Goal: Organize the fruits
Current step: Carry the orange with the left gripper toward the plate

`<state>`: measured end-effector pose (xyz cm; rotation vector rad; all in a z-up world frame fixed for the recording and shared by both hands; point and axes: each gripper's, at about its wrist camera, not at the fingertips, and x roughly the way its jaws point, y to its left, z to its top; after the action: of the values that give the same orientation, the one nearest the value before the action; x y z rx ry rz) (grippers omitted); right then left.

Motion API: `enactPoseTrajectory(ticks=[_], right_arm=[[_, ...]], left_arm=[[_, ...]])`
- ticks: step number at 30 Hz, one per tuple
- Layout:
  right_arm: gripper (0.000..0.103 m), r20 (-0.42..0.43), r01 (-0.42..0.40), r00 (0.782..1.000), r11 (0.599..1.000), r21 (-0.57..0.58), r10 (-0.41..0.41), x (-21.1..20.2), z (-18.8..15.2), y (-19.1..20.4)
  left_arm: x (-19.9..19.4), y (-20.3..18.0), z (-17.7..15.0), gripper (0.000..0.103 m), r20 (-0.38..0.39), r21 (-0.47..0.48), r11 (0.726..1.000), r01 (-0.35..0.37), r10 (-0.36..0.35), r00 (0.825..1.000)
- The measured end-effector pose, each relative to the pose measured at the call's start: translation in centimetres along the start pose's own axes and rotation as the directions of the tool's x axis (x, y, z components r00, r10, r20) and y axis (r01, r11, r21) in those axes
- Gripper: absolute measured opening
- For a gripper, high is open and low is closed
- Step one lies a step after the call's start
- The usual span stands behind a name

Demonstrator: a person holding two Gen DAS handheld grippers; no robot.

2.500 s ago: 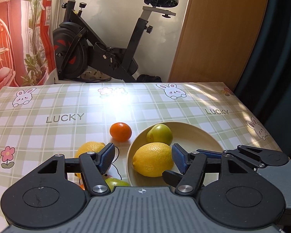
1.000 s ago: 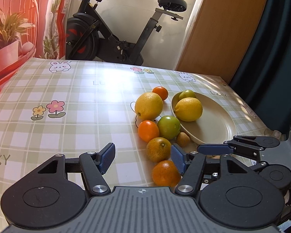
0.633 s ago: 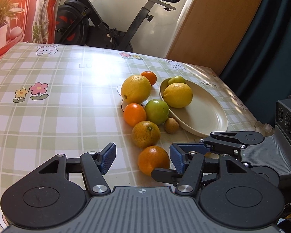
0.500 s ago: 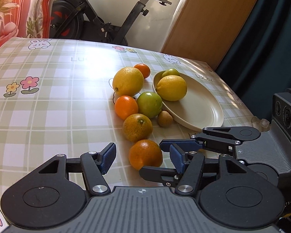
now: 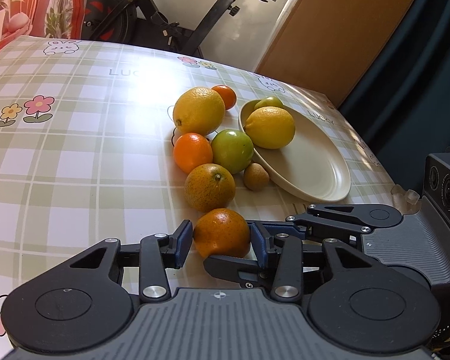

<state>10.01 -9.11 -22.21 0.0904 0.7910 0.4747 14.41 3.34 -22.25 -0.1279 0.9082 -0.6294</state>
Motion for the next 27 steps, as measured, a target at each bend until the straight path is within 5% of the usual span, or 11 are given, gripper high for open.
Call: enactPoseTrajectory(ticks=[12,27], right_arm=[[0.045,0.011,-0.002,1.0,1.0,-0.011,0.002,-1.0,-0.4,0.2],[0.045,0.133,0.068,0.988,0.995,0.073,-0.078,-5.0,0.6,-3.7]], left_arm=[[-0.3,-1.7,0.4,0.045,0.008,0.015,1.0,-0.012,0.012,1.0],[2.5,-7.4,4.5,0.045,0.031,0.108,0.994,-0.001,-0.002,1.0]])
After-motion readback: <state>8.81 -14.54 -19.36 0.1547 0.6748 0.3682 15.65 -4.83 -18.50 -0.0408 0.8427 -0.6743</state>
